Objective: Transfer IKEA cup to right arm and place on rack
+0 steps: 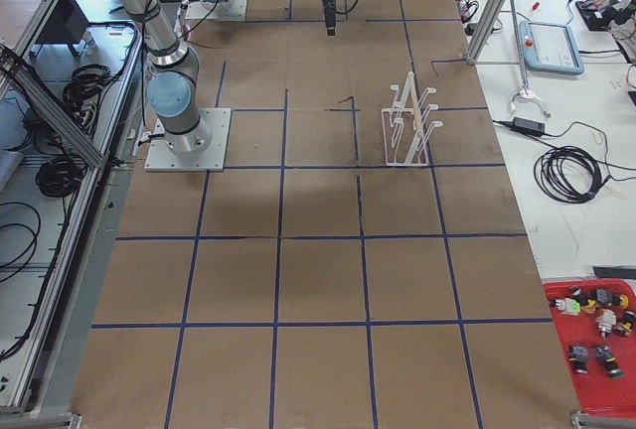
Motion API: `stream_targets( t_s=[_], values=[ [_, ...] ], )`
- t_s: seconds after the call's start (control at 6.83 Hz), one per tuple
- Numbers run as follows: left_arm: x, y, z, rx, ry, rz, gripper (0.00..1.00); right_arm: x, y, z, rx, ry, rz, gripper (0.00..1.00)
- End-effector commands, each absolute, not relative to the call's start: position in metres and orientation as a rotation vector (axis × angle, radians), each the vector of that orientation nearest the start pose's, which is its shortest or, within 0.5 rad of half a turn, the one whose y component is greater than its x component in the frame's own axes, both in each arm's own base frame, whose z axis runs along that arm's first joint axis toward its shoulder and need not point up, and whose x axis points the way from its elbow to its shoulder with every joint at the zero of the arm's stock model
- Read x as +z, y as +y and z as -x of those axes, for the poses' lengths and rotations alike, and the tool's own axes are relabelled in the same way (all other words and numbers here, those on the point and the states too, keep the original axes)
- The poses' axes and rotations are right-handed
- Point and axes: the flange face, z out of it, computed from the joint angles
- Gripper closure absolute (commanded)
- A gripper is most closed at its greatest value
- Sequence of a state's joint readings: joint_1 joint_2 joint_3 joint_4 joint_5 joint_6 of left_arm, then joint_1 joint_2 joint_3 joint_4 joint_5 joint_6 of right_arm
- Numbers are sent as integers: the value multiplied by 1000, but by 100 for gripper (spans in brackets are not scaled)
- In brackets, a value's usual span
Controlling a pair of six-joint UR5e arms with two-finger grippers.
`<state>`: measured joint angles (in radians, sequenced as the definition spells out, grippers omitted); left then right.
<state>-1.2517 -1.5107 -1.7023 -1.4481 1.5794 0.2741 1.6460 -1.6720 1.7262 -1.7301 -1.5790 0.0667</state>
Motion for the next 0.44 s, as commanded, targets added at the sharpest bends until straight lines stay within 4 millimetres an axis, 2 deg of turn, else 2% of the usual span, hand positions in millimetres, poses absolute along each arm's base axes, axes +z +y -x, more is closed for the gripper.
stream_targets(
  t_s=[0.0, 0.29],
  values=[
    [454, -491, -90, -67, 3117, 48, 0, 475, -447, -166, -164, 3139, 14, 0],
    [421, -511, -101, -5, 3136, 46, 0, 474, -448, -166, -160, 3140, 14, 0]
  ],
)
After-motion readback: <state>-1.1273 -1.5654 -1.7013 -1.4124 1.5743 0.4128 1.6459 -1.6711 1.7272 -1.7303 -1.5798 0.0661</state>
